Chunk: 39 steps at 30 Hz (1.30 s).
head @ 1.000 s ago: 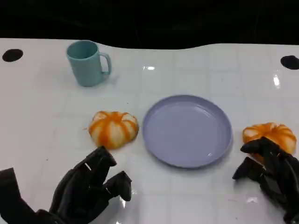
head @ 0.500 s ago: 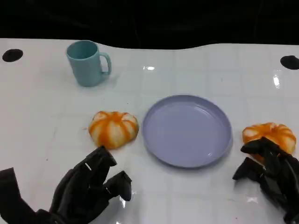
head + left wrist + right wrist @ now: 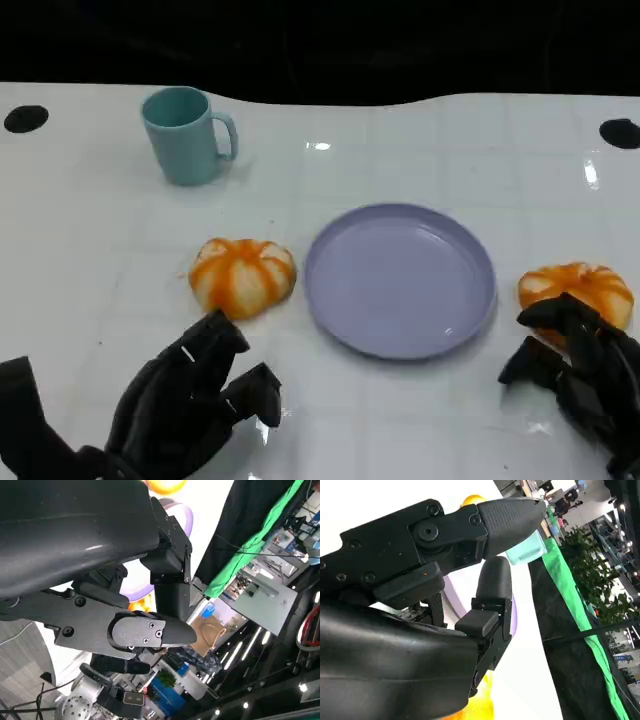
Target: Grasp the bread from the table and place it into the plate.
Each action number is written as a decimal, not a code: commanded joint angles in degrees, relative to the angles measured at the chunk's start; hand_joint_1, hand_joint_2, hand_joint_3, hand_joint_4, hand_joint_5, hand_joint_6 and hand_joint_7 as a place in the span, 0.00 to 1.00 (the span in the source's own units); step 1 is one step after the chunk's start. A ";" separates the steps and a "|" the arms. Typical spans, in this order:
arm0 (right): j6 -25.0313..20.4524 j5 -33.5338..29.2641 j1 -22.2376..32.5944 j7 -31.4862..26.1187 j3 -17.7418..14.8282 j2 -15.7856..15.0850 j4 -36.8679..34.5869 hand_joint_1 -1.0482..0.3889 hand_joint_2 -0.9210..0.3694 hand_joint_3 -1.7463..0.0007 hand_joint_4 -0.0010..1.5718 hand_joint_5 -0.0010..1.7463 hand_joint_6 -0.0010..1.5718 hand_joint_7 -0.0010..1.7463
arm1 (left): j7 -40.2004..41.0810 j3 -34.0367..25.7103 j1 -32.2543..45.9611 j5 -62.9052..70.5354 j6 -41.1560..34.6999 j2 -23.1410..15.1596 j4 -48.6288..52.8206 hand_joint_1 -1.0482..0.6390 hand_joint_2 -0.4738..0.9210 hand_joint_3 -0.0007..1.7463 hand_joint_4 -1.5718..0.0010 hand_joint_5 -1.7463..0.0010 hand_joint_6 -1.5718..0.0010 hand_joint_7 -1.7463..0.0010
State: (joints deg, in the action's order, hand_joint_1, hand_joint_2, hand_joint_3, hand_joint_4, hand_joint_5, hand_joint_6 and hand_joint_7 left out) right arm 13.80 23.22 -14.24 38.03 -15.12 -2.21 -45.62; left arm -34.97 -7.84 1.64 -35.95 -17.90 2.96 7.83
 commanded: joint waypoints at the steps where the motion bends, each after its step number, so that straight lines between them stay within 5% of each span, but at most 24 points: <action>1: -0.66 0.33 0.35 0.10 -0.43 -0.26 -0.01 0.35 0.00 0.91 0.40 0.90 0.39 0.68 | 0.69 -0.45 0.46 -0.07 -0.12 -0.48 -0.58 0.31 1.00 0.12 0.47 0.00 0.61 0.05; 3: -0.66 0.33 0.35 0.10 -0.43 -0.26 -0.01 0.35 0.00 0.91 0.40 0.90 0.39 0.68 | 0.69 -0.46 0.46 -0.06 -0.13 -0.47 -0.59 0.31 1.00 0.12 0.47 0.00 0.61 0.05; 4: -0.20 -0.33 0.65 -0.68 0.09 0.21 0.66 0.35 0.00 0.91 0.40 0.90 0.39 0.68 | 0.34 0.43 0.62 3.99 5.81 -1.34 -1.77 0.31 1.00 0.12 0.47 0.00 0.61 0.05; 5: 0.18 -0.81 0.85 -1.23 0.49 0.54 1.12 0.35 0.00 0.90 0.40 0.90 0.39 0.68 | 0.07 1.19 0.75 7.39 10.71 -2.05 -2.73 0.29 1.00 0.14 0.59 0.17 0.62 0.39; 6: 0.42 -1.15 0.99 -1.62 0.76 0.77 1.46 0.34 0.00 0.90 0.40 0.90 0.40 0.68 | -0.15 1.72 0.85 9.82 14.28 -2.47 -3.28 0.28 1.00 0.14 0.63 0.24 0.58 0.59; 8: 0.49 -1.44 1.11 -1.90 0.86 0.94 1.78 0.34 0.00 0.89 0.40 0.89 0.40 0.68 | -0.28 2.19 0.95 11.52 17.33 -2.59 -3.14 0.28 1.00 0.15 0.66 0.30 0.54 0.76; 17: 0.26 -1.67 1.31 -2.09 0.77 1.08 2.27 0.34 0.00 0.89 0.41 0.89 0.40 0.67 | -0.04 2.91 1.01 11.59 19.44 -2.83 -2.23 0.28 1.00 0.15 0.67 0.32 0.52 0.82; 23: 2.56 -1.99 -0.04 -1.41 0.90 1.32 -0.07 0.36 0.00 0.86 0.42 0.89 0.39 0.71 | 2.63 4.80 -2.19 27.34 32.54 -11.22 -5.37 0.26 1.00 0.08 0.87 0.58 0.71 0.98; 31: 2.53 -1.95 -0.17 -1.63 0.87 1.32 -0.32 0.35 0.00 0.86 0.43 0.88 0.40 0.71 | 4.39 6.00 -2.67 28.92 35.40 -12.70 -4.59 0.26 1.00 0.08 0.89 0.63 0.74 0.99; 35: 3.05 -2.55 -0.01 -2.42 1.01 1.29 -0.40 0.34 0.00 0.87 0.43 0.88 0.40 0.71 | 12.89 7.32 -6.55 49.87 39.12 -19.77 -8.07 0.24 1.00 0.08 0.97 0.67 0.79 1.00; 36: 2.86 -2.40 -0.02 -2.33 0.89 1.27 -0.46 0.34 0.00 0.88 0.43 0.88 0.40 0.71 | 15.84 8.03 -8.02 57.61 39.07 -22.14 -9.24 0.23 0.99 0.05 0.98 0.77 0.82 0.99; 39: 2.67 -2.28 -0.04 -2.23 0.73 1.26 -0.51 0.33 0.00 0.88 0.43 0.88 0.40 0.71 | 19.92 9.12 -9.46 66.56 38.73 -24.52 -10.46 0.23 0.99 0.02 0.99 0.85 0.85 0.99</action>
State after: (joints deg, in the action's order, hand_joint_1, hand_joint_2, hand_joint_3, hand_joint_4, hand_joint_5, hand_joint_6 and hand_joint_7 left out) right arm 16.50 21.15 -14.33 36.10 -14.25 -0.28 -45.64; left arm -21.15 0.04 -4.63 18.91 19.65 -16.35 0.29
